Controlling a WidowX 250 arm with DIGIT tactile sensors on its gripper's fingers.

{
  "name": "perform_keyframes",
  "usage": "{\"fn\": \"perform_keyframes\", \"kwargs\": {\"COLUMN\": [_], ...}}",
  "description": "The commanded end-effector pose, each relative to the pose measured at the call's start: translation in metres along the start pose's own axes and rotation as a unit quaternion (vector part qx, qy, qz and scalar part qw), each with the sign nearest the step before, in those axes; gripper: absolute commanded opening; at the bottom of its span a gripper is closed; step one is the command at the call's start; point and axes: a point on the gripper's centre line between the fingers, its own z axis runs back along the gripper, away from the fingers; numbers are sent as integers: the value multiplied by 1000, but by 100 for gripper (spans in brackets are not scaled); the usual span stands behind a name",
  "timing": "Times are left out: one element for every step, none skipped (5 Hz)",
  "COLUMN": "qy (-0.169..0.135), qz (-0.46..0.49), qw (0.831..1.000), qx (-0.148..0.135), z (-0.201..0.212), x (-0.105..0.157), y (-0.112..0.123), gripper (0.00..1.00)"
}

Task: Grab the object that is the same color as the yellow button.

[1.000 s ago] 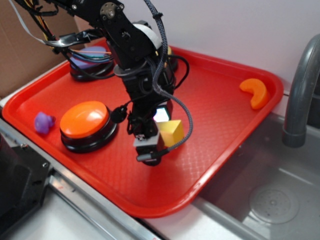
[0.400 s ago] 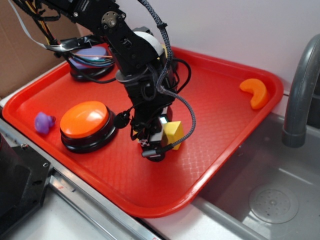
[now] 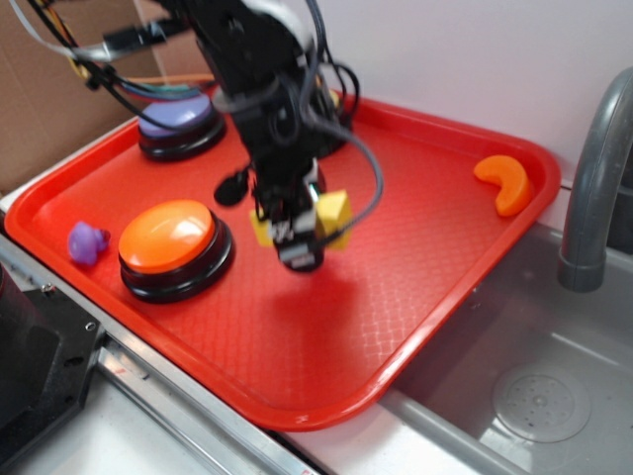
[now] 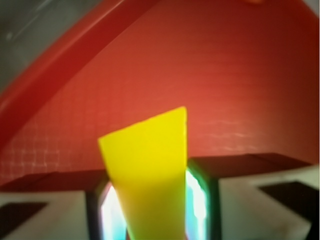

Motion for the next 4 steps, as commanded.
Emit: {"fn": "perform_keyframes", "kwargs": {"qy": [-1, 10, 24, 67], "qz": [215, 262, 297, 244], "qw": [975, 962, 951, 966], "qx": [57, 71, 82, 57], "z": [73, 83, 90, 90], "x": [-20, -37, -55, -54], "y": [44, 66, 82, 88], "gripper": [0, 0, 0, 0]}}
